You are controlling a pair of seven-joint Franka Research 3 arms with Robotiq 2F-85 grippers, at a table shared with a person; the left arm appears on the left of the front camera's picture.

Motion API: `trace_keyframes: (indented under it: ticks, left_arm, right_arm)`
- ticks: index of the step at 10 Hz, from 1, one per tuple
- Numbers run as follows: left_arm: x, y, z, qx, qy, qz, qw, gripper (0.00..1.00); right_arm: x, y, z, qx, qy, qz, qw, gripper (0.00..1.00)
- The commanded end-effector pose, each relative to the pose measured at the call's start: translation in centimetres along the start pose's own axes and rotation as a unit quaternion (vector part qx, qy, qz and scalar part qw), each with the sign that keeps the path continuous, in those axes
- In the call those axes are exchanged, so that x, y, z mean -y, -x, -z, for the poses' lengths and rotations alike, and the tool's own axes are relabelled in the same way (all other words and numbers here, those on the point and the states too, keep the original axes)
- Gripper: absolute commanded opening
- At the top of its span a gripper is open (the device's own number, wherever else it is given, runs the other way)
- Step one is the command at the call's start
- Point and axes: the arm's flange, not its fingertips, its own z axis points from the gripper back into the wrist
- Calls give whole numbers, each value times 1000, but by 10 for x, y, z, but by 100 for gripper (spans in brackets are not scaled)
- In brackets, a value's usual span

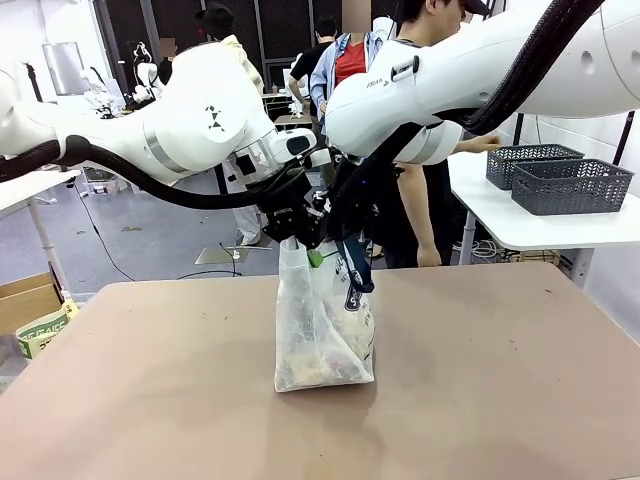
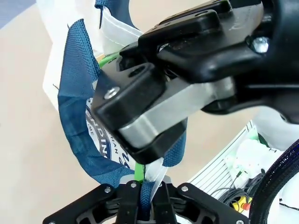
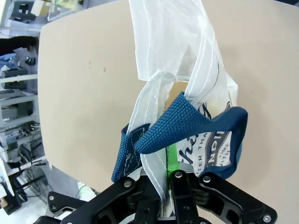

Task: Transfer purchased items from the store into the shopping bag.
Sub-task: Move the Reusable shopping bag to the right side of the table.

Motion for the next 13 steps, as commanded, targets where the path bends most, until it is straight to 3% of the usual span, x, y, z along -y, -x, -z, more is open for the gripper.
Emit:
trace_keyframes:
  ticks: [1, 5, 6, 8, 10, 13]
  left_arm:
    - [4, 3, -5, 15, -11, -7, 1000, 0]
    - [0, 0, -1, 1, 0, 0, 1000, 0]
    - [0, 0, -1, 1, 0, 0, 1000, 0]
    - [0, 0, -1, 1, 0, 0, 1000, 0]
    - [0, 0, -1, 1, 0, 0, 1000, 0]
    - [0, 0, -1, 1, 0, 0, 1000, 0]
  right_arm:
    - [4, -1, -4, 5, -38, -9, 999, 9]
    - [19, -7, -23, 26, -45, -5, 999, 87]
    - [26, -9, -27, 32, -36, 1, 999, 100]
    - [57, -18, -37, 33, -49, 15, 998, 100]
    - [90, -23, -46, 10, -87, -25, 996, 100]
    - [115, -12, -67, -42, -161, -188, 968, 100]
